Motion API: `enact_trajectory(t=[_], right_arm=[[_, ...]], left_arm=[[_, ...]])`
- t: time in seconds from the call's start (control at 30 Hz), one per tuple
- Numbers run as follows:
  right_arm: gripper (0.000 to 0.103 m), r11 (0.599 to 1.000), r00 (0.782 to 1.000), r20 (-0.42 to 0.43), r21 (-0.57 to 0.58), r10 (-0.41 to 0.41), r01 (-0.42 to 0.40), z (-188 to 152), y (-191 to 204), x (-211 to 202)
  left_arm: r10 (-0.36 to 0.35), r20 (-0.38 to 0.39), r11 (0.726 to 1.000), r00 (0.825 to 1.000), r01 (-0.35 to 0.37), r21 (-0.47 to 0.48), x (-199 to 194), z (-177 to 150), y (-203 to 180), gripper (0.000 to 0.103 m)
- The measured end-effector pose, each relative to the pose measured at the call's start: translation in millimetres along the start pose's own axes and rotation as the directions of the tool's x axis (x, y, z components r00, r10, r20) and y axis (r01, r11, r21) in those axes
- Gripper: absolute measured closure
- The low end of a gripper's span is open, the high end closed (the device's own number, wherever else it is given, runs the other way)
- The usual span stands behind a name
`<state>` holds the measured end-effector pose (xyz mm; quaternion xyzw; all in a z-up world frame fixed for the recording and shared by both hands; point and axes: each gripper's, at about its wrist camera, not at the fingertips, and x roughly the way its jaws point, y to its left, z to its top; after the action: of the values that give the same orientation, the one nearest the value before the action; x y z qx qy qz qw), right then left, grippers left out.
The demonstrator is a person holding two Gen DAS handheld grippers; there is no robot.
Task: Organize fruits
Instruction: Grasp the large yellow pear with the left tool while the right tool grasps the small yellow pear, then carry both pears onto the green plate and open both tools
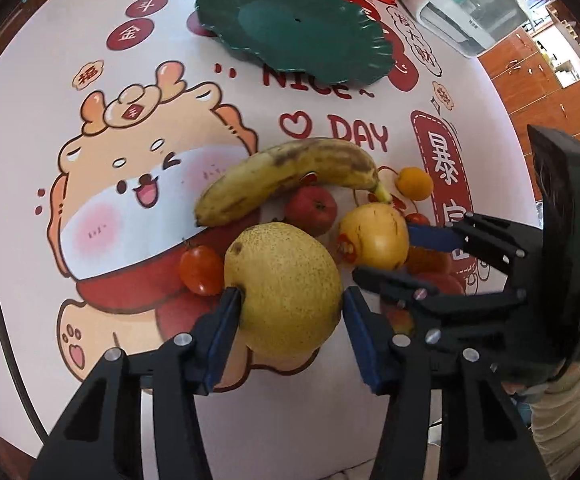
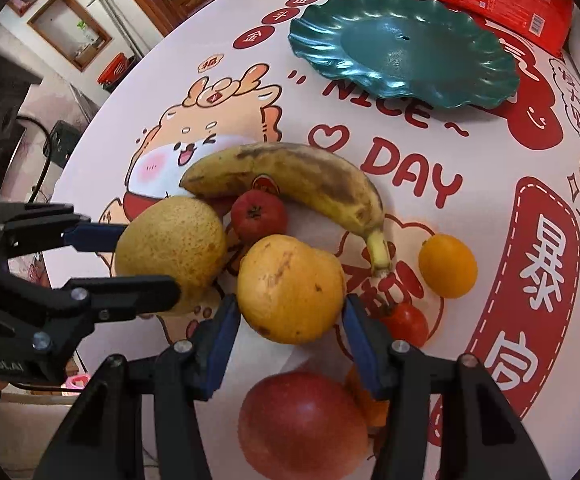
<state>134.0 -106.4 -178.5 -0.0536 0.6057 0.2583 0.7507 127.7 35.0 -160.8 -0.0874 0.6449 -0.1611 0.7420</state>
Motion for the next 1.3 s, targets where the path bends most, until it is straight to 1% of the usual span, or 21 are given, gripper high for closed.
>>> enact_trajectory(t=[0.1,0.27,0.3,0.33,0.4,0.5,0.6,0.8,0.87,0.9,0.97,1.07,1.17,1.3], right_arm=[[0.050,0.999,1.000,-0.003,0.033,0.025,-0.024,4,-3,2],[0.049,0.996,0.999,-0.014,0.072,0.052,-0.050,7,-6,7],[0.049,0.995,0.998,-0.014,0.080,0.054,-0.053,8,-7,8],[0.049,0.995,0.998,-0.013,0.087,0.056,-0.055,8,-8,9],[0.049,0.993,0.998,-0.008,0.103,0.061,-0.060,10,-9,10],[0.049,0.992,0.998,0.002,0.110,0.062,-0.062,10,-10,10],[0.050,0.993,0.998,0.010,0.106,0.054,-0.055,9,-9,10],[0.051,0.997,0.999,0.018,0.079,0.026,-0.028,5,-4,7],[0.051,0.996,1.000,0.026,0.090,0.006,-0.009,3,-7,4],[0.051,0.995,0.999,0.033,0.098,0.008,-0.011,1,-10,1],[0.051,0.994,0.999,0.045,0.104,0.010,-0.014,0,-14,-4],[0.051,0.995,0.998,0.058,0.104,-0.004,-0.002,-1,-16,-10],[0.051,0.995,0.998,0.070,0.105,-0.002,-0.005,-2,-16,-15],[0.051,0.996,0.996,0.084,0.087,-0.008,0.001,-3,-12,-21]], left_arm=[[-0.022,0.007,1.000,1.000,0.022,-0.021,-2,-3,9,0.052],[-0.059,-0.008,0.998,0.998,0.058,-0.035,1,-6,17,0.050],[-0.058,-0.010,0.998,0.998,0.057,-0.039,3,-6,17,0.046],[-0.056,-0.015,0.997,0.998,0.055,-0.046,5,-6,18,0.039],[-0.053,-0.027,0.996,0.998,0.051,-0.072,9,-7,23,0.030],[-0.080,-0.036,0.991,0.996,0.076,-0.108,15,-7,30,0.025],[-0.084,-0.046,0.990,0.995,0.078,-0.120,21,-6,31,0.020],[-0.087,-0.066,0.990,0.994,0.079,-0.117,33,-5,24,0.021],[-0.097,-0.069,0.989,0.993,0.088,-0.118,37,-5,22,0.023],[-0.111,-0.073,0.988,0.991,0.102,-0.118,39,-5,21,0.027],[-0.118,-0.060,0.988,0.991,0.112,-0.105,40,-5,17,0.034],[-0.078,-0.039,0.994,0.996,0.075,-0.075,38,-6,11,0.035],[-0.004,-0.010,0.999,1.000,0.003,-0.048,32,-9,8,0.036],[0.023,0.007,0.999,1.000,-0.023,-0.030,17,-13,11,0.036]])
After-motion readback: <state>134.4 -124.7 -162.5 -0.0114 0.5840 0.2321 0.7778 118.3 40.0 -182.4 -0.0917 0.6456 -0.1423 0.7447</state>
